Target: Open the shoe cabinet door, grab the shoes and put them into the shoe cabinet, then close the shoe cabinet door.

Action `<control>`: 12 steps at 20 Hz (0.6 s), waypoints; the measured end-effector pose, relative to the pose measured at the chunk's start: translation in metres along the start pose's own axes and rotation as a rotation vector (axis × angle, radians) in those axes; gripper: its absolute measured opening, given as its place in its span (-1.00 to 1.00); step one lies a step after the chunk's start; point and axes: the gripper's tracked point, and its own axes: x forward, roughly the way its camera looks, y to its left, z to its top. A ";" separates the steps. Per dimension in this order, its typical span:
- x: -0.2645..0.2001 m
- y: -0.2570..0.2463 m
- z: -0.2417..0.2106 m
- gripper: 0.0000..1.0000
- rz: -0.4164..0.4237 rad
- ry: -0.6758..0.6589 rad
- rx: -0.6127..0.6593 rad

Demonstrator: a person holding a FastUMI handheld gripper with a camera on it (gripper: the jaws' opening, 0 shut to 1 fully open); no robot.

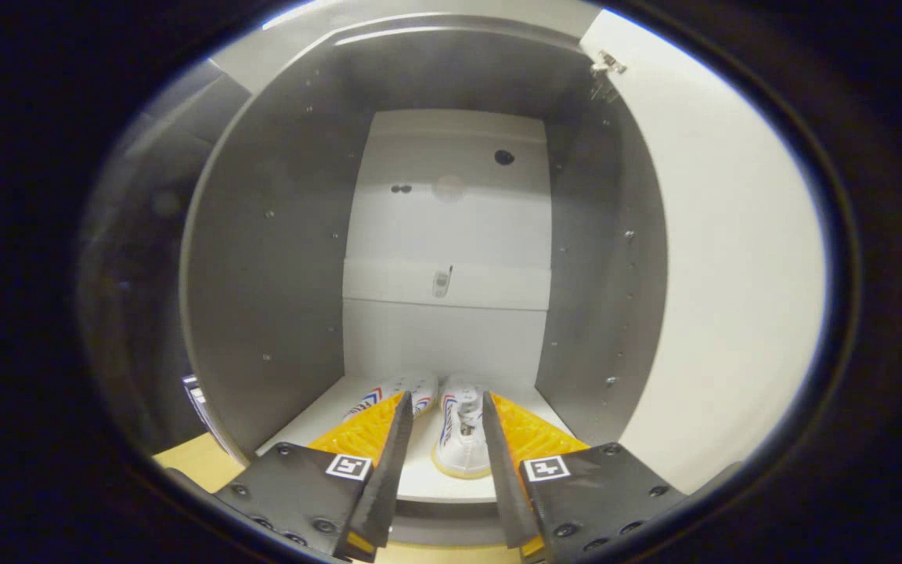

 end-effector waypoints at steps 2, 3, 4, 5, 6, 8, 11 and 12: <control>-0.021 0.000 0.011 0.11 -0.007 -0.038 0.010; -0.032 0.000 0.016 0.11 -0.011 -0.054 0.012; -0.043 -0.001 0.020 0.11 -0.017 -0.066 0.013; -0.056 -0.002 0.025 0.11 -0.023 -0.078 0.014; -0.065 -0.001 0.029 0.11 -0.027 -0.085 0.015; -0.090 -0.001 0.035 0.11 -0.042 -0.103 0.011; -0.129 -0.005 0.044 0.11 -0.075 -0.122 0.005; -0.139 -0.005 0.045 0.11 -0.087 -0.126 0.005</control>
